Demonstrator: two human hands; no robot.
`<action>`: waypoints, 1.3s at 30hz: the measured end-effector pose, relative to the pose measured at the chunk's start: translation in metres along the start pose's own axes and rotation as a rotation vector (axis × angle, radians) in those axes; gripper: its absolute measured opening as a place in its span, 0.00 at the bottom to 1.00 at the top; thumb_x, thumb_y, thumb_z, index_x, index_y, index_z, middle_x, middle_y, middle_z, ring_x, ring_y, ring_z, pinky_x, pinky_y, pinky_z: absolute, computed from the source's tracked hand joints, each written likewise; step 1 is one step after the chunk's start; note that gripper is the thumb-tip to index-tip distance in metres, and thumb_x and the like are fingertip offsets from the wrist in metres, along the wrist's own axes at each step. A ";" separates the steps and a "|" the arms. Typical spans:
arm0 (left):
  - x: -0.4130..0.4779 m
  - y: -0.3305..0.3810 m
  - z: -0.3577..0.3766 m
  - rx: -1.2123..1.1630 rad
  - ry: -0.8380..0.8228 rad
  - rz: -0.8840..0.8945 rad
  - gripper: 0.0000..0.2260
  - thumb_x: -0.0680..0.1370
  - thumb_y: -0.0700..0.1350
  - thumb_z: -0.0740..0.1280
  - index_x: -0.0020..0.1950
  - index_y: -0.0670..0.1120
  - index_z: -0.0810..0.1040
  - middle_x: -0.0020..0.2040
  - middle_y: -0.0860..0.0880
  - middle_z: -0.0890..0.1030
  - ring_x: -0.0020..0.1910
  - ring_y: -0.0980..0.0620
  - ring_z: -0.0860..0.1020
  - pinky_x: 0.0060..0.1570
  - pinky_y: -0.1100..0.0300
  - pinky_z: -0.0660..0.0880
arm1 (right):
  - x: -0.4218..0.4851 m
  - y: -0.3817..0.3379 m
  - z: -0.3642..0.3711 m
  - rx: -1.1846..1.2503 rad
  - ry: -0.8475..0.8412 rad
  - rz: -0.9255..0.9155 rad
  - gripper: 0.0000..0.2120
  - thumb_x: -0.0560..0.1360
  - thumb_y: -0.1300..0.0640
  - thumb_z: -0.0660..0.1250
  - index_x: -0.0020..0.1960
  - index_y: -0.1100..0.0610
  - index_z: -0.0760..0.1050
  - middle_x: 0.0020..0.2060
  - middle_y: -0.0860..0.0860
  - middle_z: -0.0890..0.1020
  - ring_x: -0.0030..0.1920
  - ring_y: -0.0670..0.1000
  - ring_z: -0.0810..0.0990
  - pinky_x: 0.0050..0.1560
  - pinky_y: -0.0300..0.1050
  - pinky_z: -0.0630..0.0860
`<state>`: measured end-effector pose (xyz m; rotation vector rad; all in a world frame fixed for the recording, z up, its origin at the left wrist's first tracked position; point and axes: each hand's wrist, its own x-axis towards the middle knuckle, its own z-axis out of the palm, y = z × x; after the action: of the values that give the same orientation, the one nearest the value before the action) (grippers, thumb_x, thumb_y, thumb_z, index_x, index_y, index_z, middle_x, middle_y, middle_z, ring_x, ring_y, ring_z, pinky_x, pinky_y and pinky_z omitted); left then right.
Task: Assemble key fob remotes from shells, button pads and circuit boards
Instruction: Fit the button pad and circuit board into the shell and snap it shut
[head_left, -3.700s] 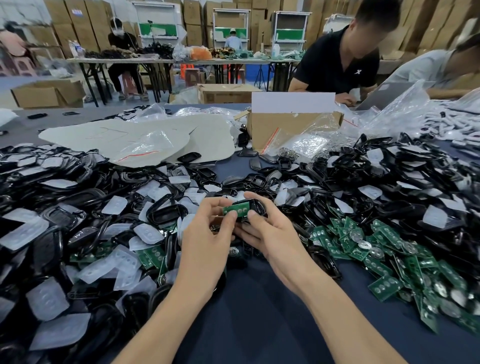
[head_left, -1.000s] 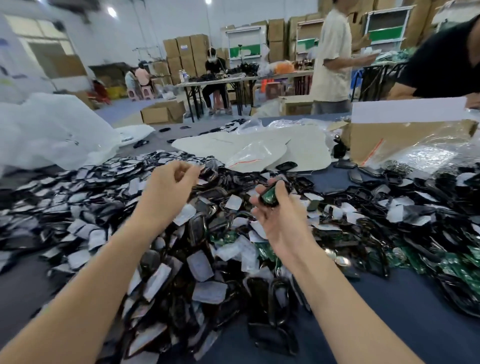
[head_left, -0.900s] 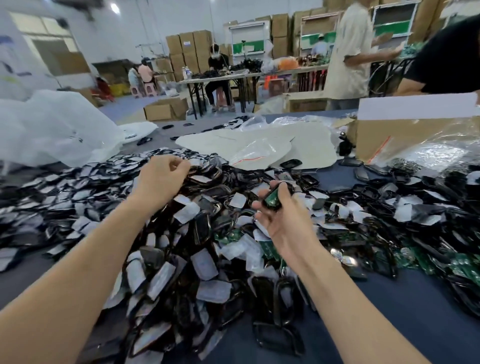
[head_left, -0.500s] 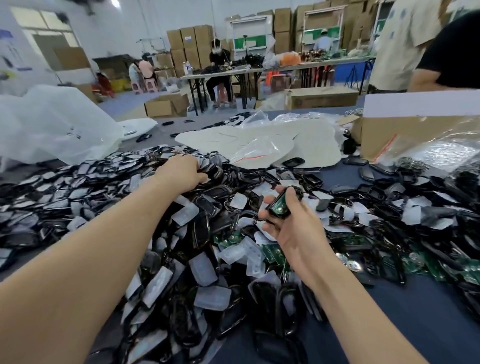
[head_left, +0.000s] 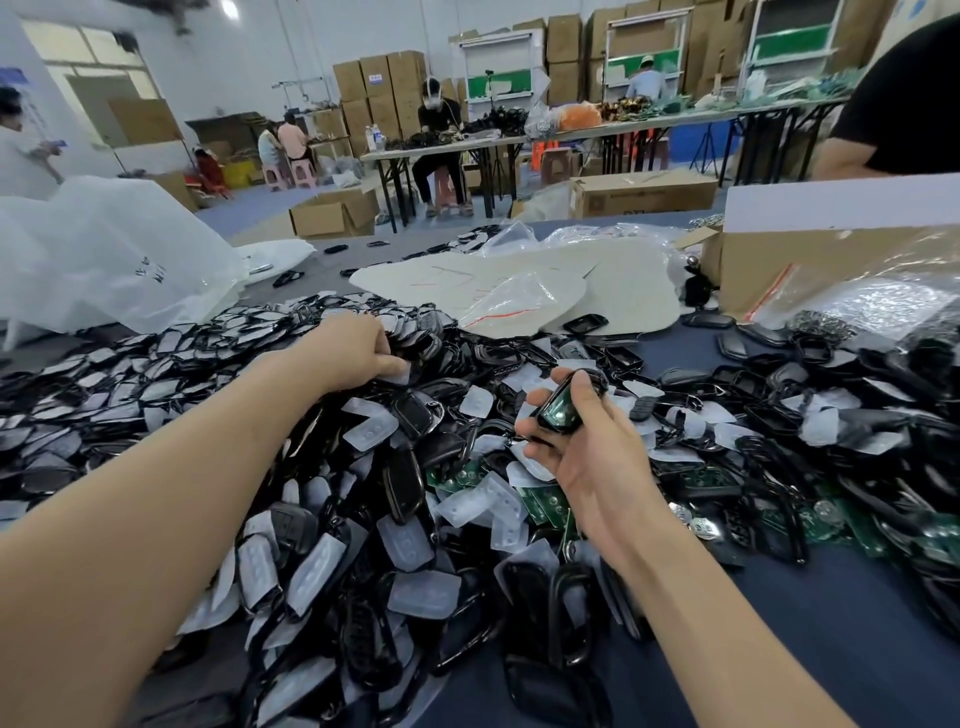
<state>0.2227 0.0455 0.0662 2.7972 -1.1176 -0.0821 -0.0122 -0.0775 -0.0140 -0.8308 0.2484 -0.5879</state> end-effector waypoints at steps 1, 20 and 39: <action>-0.001 -0.001 0.000 0.003 0.011 0.012 0.16 0.76 0.54 0.72 0.42 0.42 0.76 0.40 0.45 0.78 0.39 0.46 0.74 0.39 0.57 0.67 | 0.000 0.000 0.000 -0.001 0.003 0.001 0.11 0.84 0.51 0.59 0.57 0.56 0.77 0.40 0.52 0.85 0.36 0.52 0.84 0.33 0.42 0.80; -0.108 0.187 0.104 -1.221 0.233 0.234 0.07 0.84 0.52 0.61 0.50 0.49 0.70 0.31 0.45 0.80 0.24 0.52 0.72 0.26 0.63 0.68 | -0.046 -0.052 -0.066 -0.674 0.064 -0.273 0.11 0.84 0.44 0.58 0.52 0.44 0.78 0.35 0.48 0.80 0.29 0.49 0.75 0.27 0.37 0.71; -0.114 0.228 0.137 -1.184 0.251 0.314 0.05 0.82 0.54 0.60 0.55 0.65 0.70 0.31 0.49 0.80 0.25 0.50 0.77 0.27 0.57 0.73 | -0.041 -0.060 -0.108 -0.667 0.080 -0.250 0.10 0.79 0.44 0.65 0.43 0.48 0.74 0.30 0.48 0.75 0.27 0.48 0.70 0.25 0.38 0.68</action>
<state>-0.0285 -0.0529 -0.0373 1.5326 -0.9539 -0.2505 -0.1150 -0.1528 -0.0404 -1.4982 0.4287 -0.7872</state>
